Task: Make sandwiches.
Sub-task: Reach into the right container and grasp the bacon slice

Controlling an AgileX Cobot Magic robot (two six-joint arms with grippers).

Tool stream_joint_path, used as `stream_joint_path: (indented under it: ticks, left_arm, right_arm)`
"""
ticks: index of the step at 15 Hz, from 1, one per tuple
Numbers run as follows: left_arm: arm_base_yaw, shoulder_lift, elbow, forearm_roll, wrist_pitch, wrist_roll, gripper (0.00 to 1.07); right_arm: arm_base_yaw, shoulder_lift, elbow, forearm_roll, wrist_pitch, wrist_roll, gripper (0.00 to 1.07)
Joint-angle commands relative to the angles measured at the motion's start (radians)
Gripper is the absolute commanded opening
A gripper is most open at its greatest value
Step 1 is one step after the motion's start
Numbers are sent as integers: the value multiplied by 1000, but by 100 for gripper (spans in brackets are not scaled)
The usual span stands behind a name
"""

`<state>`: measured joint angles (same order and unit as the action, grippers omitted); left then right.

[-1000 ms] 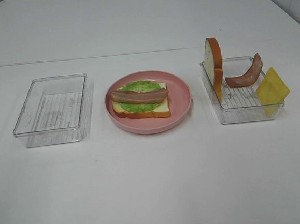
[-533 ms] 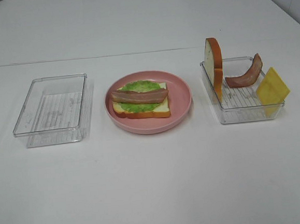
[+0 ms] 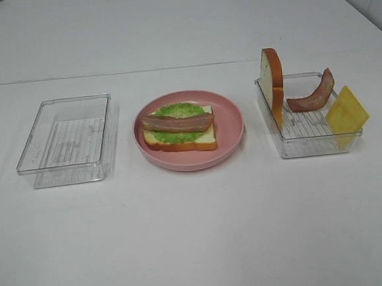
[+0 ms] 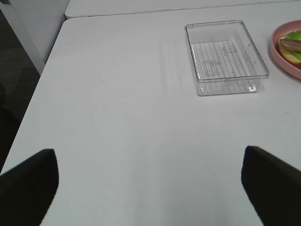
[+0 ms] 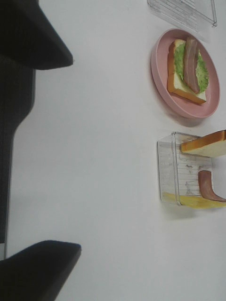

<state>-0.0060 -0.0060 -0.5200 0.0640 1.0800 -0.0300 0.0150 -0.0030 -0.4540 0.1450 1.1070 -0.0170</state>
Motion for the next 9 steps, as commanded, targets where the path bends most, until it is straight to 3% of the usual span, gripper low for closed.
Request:
stream_joint_path:
  ticks: [1,9]
  left_arm:
    - [-4,-16,4,-10,-6,-9,98]
    - [-1,-16,4,-33,-6,-8,98]
  right_arm:
    - [-3,-25,4,7,-12,-9,94]
    - [-3,-25,4,7,-12,-8,94]
